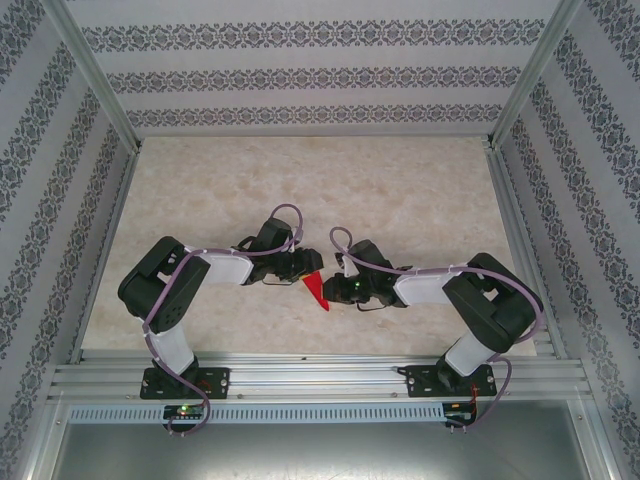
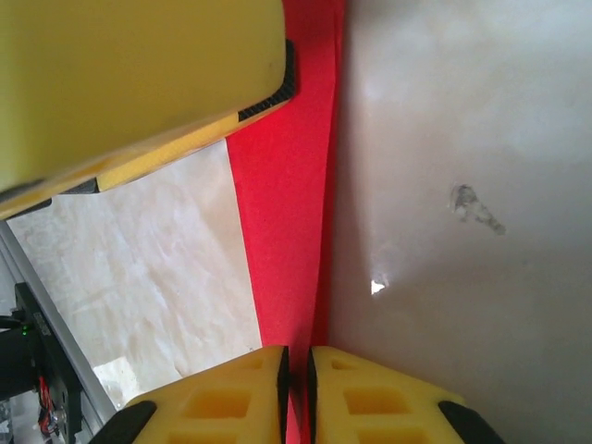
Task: Fold a paper plane with a square sheet of paper (pick it up from the middle)
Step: Fold the wing for the fifth time at the center of the table.
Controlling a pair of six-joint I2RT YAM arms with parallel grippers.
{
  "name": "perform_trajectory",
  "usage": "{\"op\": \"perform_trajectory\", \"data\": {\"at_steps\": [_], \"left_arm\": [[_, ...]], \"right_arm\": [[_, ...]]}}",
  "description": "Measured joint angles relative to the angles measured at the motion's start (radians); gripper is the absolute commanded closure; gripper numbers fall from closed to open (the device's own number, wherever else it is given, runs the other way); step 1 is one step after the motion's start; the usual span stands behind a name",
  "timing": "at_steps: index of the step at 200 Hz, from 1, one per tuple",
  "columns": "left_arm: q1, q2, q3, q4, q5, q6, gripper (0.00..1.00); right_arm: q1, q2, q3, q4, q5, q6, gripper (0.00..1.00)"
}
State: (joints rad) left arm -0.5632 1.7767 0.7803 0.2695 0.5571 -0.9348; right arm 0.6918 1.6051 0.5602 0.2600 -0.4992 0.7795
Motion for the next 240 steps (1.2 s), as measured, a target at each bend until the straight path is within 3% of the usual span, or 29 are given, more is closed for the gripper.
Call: {"op": "perform_trajectory", "data": {"at_steps": [90,152,240], "left_arm": [[0.000,-0.001,-0.001,0.000,0.000,0.000,0.55],[0.000,-0.001,-0.001,0.000,0.000,0.000,0.54],[0.000,-0.005,-0.001,-0.017,0.009,-0.001,0.55]], "right_arm": [[0.013,-0.076,0.000,-0.055,-0.005,0.000,0.79],[0.018,-0.101,0.002,-0.085,-0.003,0.000,0.91],[0.118,-0.043,0.036,-0.143,0.081,-0.097,0.90]]}}
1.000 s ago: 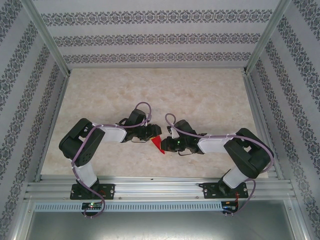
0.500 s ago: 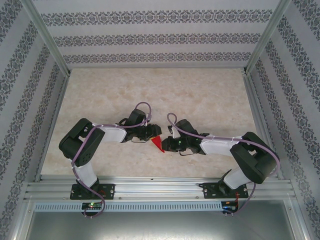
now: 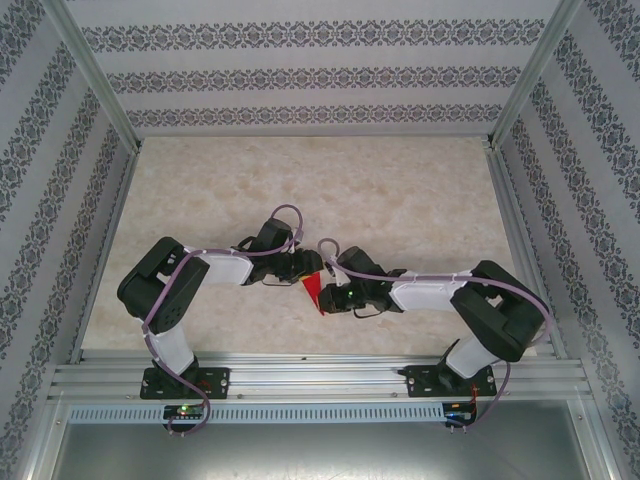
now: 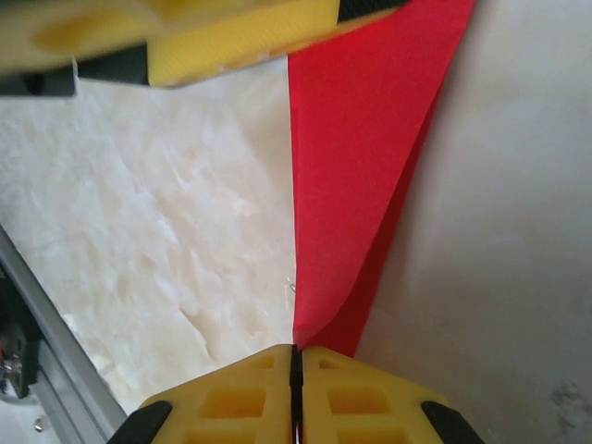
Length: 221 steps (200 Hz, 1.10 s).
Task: Fold a paper plane with a square sheet of paper (pick it up from the middle)
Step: Fold the wing for the fifth time at the center of the table.
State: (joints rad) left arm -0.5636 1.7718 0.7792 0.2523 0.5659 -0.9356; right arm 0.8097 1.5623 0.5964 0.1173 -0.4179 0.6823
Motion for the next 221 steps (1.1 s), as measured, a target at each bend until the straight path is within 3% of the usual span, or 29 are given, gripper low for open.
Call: {"op": "perform_trajectory", "data": {"at_steps": [106,152,202,221], "left_arm": [[0.000,0.000,0.000,-0.002,-0.001,0.000,0.55],[0.000,0.000,0.000,-0.005,-0.001,0.000,0.55],[0.000,0.000,0.000,-0.005,-0.001,0.000,0.55],[0.000,0.000,0.000,-0.005,-0.001,0.000,0.55]], "right_arm": [[0.030,0.024,0.010,-0.017,0.038,-0.004,0.90],[-0.008,0.016,-0.024,0.037,-0.021,0.043,0.79],[-0.010,-0.019,-0.026,0.004,-0.017,0.047,0.79],[-0.010,-0.019,-0.031,-0.006,-0.010,0.048,0.84]]}}
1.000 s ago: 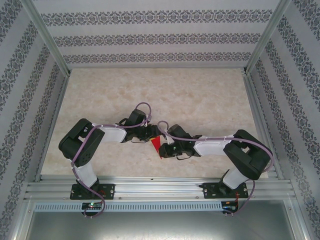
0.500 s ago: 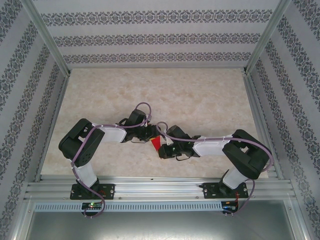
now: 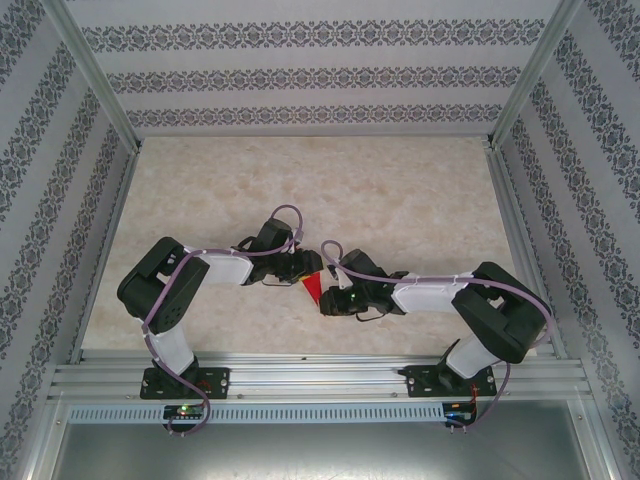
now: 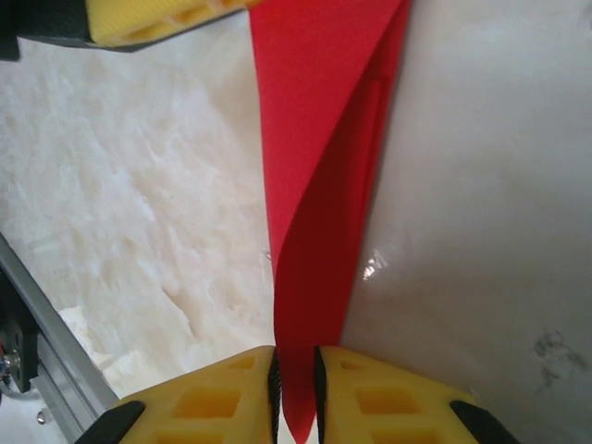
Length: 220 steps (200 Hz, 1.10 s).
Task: Fold a paper plane with a square sheet of paper (pick it up from the middle)
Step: Fold the wing for the fifth time at the center of the table.
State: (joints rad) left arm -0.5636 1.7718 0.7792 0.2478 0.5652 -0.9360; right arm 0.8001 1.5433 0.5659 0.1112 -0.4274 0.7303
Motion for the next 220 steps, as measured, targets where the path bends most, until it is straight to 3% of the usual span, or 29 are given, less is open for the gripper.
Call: {"op": "perform_trajectory", "data": {"at_steps": [33,91,146,180,220], "left_arm": [[0.000,0.000,0.000,0.000,0.000,0.000,0.55],[0.000,0.000,0.000,0.000,0.000,0.000,0.55],[0.000,0.000,0.000,0.000,0.000,0.000,0.55],[0.000,0.000,0.000,0.000,0.000,0.000,0.55],[0.000,0.000,0.000,-0.001,0.000,0.000,0.55]], "right_arm": [[0.000,0.000,-0.010,0.008,0.007,0.006,0.86],[0.000,-0.005,-0.021,0.029,-0.003,0.030,0.79],[-0.010,-0.145,-0.013,-0.086,0.074,0.034,0.74],[-0.013,-0.180,-0.008,-0.041,0.062,0.065,0.95],[0.005,-0.049,0.034,0.077,-0.003,0.122,0.98]]}}
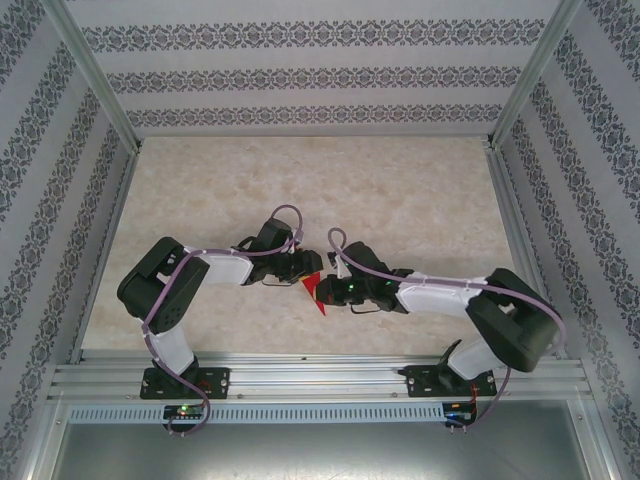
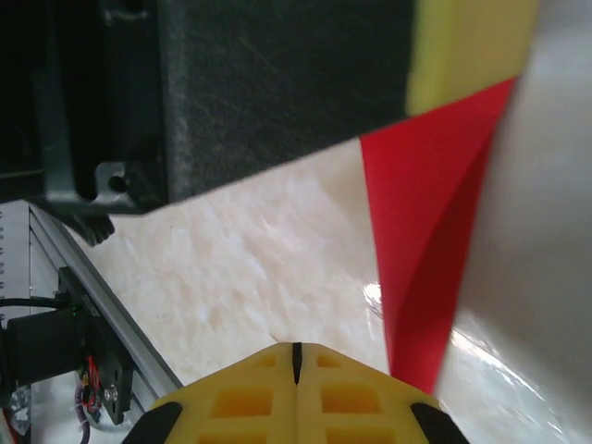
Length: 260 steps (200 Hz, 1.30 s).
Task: Fold a paper plane with a square sheet of paper (pick it up from the middle)
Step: Fold the wing for the fifth time at the center of the table.
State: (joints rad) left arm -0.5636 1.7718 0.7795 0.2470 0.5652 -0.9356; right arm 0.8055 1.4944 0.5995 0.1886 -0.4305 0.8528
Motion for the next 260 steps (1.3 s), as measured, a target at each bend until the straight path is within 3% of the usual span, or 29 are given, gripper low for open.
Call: {"op": "perform_trajectory", "data": {"at_steps": [106,260], "left_arm": [[0.000,0.000,0.000,-0.001,0.000,0.000,0.55],[0.000,0.000,0.003,-0.011,0.000,0.000,0.56]], "right_arm": [[-0.001,0.134,-0.009,0.093,-0.037,0.034,0.97],[-0.018,0.139,-0.086,0.188,-0.093,0.061,0.95]]}}
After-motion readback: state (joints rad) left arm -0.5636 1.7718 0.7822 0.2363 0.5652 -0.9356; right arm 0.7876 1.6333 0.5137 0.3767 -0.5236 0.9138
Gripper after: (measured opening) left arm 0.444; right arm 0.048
